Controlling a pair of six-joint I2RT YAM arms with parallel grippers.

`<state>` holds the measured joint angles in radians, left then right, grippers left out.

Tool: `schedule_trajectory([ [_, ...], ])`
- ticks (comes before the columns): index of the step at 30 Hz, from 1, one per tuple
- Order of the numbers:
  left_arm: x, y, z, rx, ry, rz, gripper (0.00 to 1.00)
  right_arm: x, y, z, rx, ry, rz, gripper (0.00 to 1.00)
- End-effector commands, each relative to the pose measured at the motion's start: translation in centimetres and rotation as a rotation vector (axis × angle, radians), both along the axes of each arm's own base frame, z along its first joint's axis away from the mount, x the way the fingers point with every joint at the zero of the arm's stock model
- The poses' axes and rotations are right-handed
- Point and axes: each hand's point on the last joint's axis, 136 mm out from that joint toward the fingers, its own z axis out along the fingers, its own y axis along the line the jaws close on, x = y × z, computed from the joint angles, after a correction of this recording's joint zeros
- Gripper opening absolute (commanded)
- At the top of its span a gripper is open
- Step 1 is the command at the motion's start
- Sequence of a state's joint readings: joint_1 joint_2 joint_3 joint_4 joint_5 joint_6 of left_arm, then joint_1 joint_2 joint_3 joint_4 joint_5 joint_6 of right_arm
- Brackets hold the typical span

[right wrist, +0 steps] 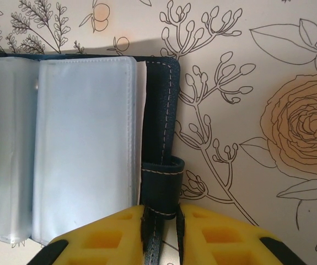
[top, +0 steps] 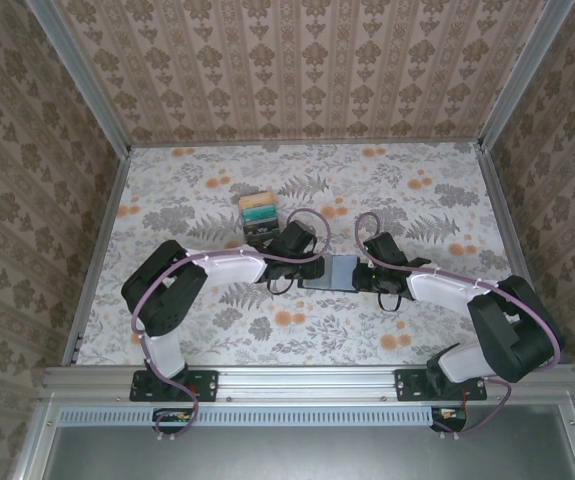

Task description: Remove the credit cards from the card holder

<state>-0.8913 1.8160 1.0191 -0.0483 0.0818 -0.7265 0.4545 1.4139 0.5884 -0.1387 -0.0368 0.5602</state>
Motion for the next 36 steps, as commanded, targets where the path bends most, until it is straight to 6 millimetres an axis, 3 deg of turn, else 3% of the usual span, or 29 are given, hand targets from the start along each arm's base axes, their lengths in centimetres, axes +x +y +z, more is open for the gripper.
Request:
schedule_trajectory([
  [1,-0.3,0.6,-1.0,0.057,0.029,0.023,0.38,0.5,0.7,0.7,0.019,-0.011,0.011,0.23],
  [10,-1.0,-0.6,-1.7,0.006,0.065,0.0,0.42,0.4,0.7,0.5,0.021,-0.005,0.015,0.23],
  [15,-1.6,-3.1,-0.4,-0.164,0.089,-0.05,0.5,0.4,0.8,0.5,0.024,-0.004,0.018,0.23],
  [19,-1.8,-4.4,0.7,-0.249,0.095,-0.084,0.5,0.4,0.8,0.5,0.023,-0.003,0.018,0.24],
  [28,-2.1,-4.9,1.9,-0.274,0.081,-0.114,0.51,0.4,0.8,0.6,0.025,-0.005,0.018,0.24],
  [36,-2.9,-6.8,3.9,-0.326,0.048,-0.188,0.56,0.5,0.3,0.9,0.008,-0.018,-0.003,0.33],
])
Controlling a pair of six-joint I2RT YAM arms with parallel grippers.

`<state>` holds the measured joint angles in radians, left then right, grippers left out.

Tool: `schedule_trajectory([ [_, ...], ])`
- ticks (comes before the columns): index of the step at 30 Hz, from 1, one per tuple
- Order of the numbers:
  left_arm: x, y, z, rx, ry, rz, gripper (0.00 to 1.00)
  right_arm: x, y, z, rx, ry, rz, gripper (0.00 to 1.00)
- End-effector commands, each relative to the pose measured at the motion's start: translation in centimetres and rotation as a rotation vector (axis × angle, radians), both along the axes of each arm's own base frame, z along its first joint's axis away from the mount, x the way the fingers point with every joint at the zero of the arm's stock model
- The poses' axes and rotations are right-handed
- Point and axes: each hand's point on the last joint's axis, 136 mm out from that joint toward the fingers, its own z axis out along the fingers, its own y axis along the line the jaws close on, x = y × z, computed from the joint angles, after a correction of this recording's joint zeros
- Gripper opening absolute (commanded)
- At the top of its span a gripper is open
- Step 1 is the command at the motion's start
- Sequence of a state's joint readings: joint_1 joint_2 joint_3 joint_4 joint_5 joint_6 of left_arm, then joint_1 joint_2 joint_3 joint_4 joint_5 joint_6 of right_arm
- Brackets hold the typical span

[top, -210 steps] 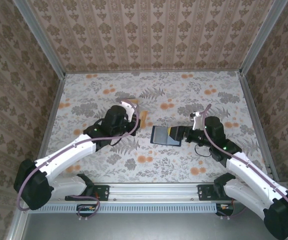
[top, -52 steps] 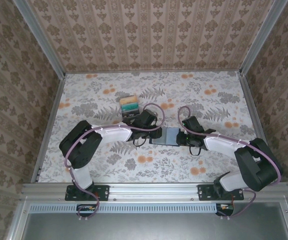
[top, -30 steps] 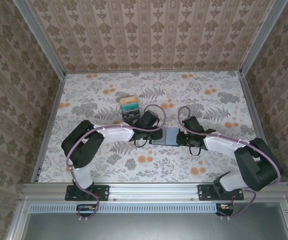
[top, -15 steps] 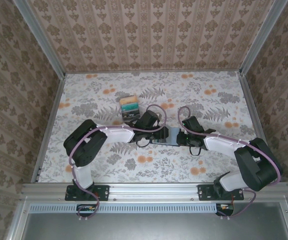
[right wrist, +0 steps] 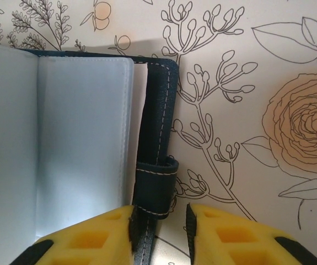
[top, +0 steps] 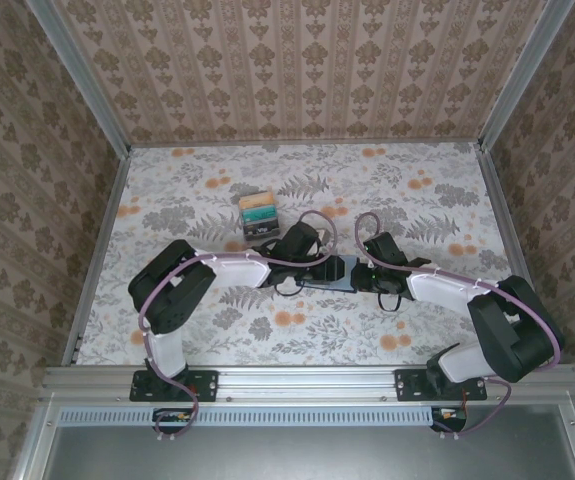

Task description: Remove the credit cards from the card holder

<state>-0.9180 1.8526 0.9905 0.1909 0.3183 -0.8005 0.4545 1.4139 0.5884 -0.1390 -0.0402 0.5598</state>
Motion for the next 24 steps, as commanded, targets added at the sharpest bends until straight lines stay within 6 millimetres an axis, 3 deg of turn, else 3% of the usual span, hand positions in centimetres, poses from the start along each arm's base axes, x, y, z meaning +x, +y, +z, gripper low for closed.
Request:
schedule_trajectory([
  [1,-0.5,-1.9,2.4,-0.075,-0.037,-0.061,0.56,0.4,-0.1,0.8,-0.004,-0.02,-0.015,0.35],
  [7,-0.7,-3.0,3.0,-0.095,-0.036,-0.083,0.55,0.5,-2.9,3.3,-0.028,-0.124,-0.123,0.41],
  [11,-0.2,-2.5,3.7,-0.084,-0.062,-0.066,0.55,0.3,-3.8,5.2,0.005,-0.196,-0.152,0.44],
  [18,1.6,2.6,3.8,0.016,-0.117,0.02,0.44,0.3,0.6,7.8,0.216,-0.226,0.008,0.38],
  [24,2.4,7.3,1.4,0.118,-0.094,0.086,0.1,0.7,3.9,8.5,0.362,-0.191,0.073,0.31],
])
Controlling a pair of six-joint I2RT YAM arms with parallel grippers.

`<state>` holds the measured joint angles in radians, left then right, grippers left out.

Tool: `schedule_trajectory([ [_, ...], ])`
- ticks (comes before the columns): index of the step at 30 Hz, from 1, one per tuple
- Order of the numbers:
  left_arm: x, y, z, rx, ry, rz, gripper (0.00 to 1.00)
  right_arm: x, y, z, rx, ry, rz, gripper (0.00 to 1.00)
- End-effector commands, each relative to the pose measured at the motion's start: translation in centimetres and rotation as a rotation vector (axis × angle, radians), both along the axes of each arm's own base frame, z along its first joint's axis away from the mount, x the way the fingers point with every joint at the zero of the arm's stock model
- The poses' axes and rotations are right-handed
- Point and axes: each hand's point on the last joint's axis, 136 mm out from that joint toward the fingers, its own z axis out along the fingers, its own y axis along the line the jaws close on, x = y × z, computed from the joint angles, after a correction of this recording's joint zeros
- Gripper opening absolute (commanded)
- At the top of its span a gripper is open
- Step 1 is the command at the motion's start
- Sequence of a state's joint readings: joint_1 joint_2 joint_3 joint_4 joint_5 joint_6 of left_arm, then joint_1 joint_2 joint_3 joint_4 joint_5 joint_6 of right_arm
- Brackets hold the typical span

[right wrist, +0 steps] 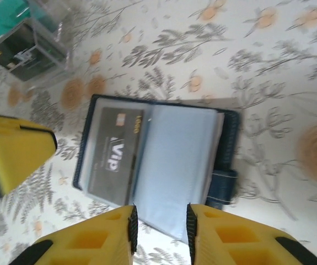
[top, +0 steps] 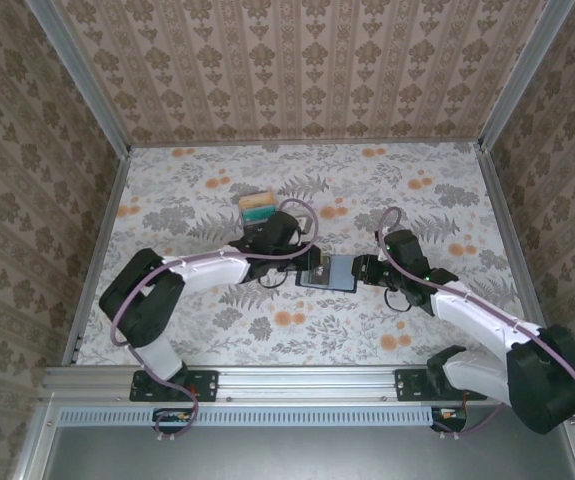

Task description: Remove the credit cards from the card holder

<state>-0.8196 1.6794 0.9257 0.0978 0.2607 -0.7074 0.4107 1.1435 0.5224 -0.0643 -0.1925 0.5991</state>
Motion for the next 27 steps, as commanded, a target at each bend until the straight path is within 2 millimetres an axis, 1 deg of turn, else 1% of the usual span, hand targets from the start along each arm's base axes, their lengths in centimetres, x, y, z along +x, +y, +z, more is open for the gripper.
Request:
schedule_trajectory([
  [1,-0.5,2.6,-2.3,0.087,0.024,0.014,0.06,0.6,3.0,1.6,0.127,-0.002,0.074,0.29],
  [2,-0.4,2.9,-2.7,0.094,0.029,0.017,0.03,0.7,3.4,1.5,0.14,0.009,0.081,0.28],
  [4,-0.3,3.2,-3.5,0.105,0.045,0.02,0.02,1.0,4.2,1.2,0.159,0.029,0.092,0.27],
  [9,-0.3,2.5,-5.2,0.097,0.082,-0.003,0.02,1.8,5.2,-0.4,0.16,0.093,0.09,0.22],
  [10,-0.2,2.4,-5.5,0.096,0.088,-0.004,0.02,2.0,5.3,-0.4,0.165,0.093,0.091,0.22],
  [11,-0.3,2.3,-5.8,0.095,0.097,-0.008,0.02,2.0,5.5,-1.5,0.16,0.124,0.089,0.22],
  [15,-0.2,2.1,-6.7,0.099,0.117,-0.009,0.03,2.4,6.1,-2.6,0.174,0.16,0.092,0.21],
  [21,-0.5,2.2,-7.6,0.107,0.14,-0.005,0.03,2.9,6.2,-4.2,0.159,0.204,0.076,0.2],
  [27,-0.8,2.4,-7.9,0.109,0.151,-0.002,0.03,2.7,5.3,-5.5,0.109,0.239,0.036,0.22],
])
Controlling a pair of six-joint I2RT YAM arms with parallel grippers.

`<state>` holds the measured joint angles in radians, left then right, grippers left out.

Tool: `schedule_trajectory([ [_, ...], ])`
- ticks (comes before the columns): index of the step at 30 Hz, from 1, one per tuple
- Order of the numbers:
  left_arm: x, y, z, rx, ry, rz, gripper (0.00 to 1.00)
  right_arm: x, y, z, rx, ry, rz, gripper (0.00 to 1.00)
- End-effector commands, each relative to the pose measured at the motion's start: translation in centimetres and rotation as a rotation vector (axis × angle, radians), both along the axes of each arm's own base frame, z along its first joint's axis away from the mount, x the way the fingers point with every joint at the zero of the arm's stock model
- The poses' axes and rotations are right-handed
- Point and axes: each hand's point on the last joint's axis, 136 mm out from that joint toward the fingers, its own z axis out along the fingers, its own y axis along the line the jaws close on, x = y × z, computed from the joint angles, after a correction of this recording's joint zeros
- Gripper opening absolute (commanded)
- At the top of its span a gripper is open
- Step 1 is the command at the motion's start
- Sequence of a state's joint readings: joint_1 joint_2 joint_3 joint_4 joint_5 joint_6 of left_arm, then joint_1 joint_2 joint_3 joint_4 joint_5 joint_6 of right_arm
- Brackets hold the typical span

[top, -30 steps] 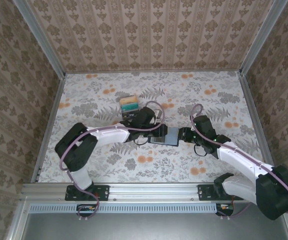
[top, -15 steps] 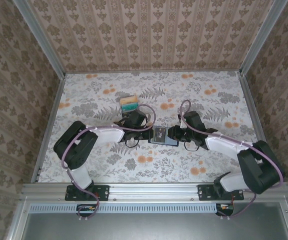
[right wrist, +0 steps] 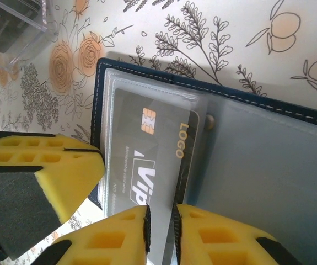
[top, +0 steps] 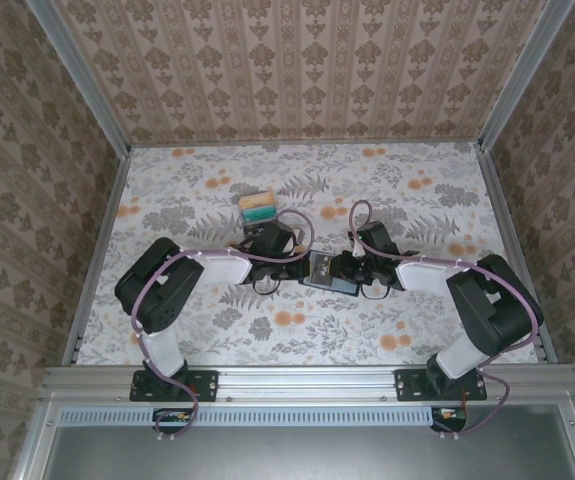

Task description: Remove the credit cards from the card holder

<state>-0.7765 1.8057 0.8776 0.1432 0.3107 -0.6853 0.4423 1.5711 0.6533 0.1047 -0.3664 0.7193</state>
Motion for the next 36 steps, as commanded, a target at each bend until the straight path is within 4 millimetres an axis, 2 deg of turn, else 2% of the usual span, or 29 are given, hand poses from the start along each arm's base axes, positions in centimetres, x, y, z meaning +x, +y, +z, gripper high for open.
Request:
schedule_trajectory([
  [1,-0.7,0.5,-1.7,0.034,0.049,0.004,0.03,0.4,-0.3,-0.2,-0.026,0.015,-0.031,0.22],
  [8,-1.0,0.4,-1.7,0.042,0.059,0.009,0.03,0.1,-0.8,-1.2,-0.048,0.042,-0.058,0.22],
  [15,-1.1,-0.2,-1.4,0.038,0.056,-0.002,0.03,0.4,0.2,-1.5,-0.004,0.056,-0.038,0.21],
  [19,-1.3,-0.3,-1.4,0.04,0.059,-0.008,0.03,0.4,0.3,-1.4,0.006,0.053,-0.037,0.16],
  [22,-1.4,-0.3,-1.3,0.041,0.061,-0.004,0.03,0.3,0.2,-1.2,0.007,0.049,-0.041,0.07],
  [23,-1.4,-0.2,-1.3,0.044,0.061,0.001,0.02,0.3,0.1,-1.2,0.004,0.047,-0.041,0.01],
  [24,-1.4,-0.1,-1.3,0.049,0.064,0.006,0.02,0.2,0.0,-1.2,0.0,0.05,-0.046,0.0],
  [36,-1.3,3.4,-3.0,0.128,0.113,0.132,0.0,-0.4,-2.5,-1.0,-0.044,0.049,-0.085,0.0],
])
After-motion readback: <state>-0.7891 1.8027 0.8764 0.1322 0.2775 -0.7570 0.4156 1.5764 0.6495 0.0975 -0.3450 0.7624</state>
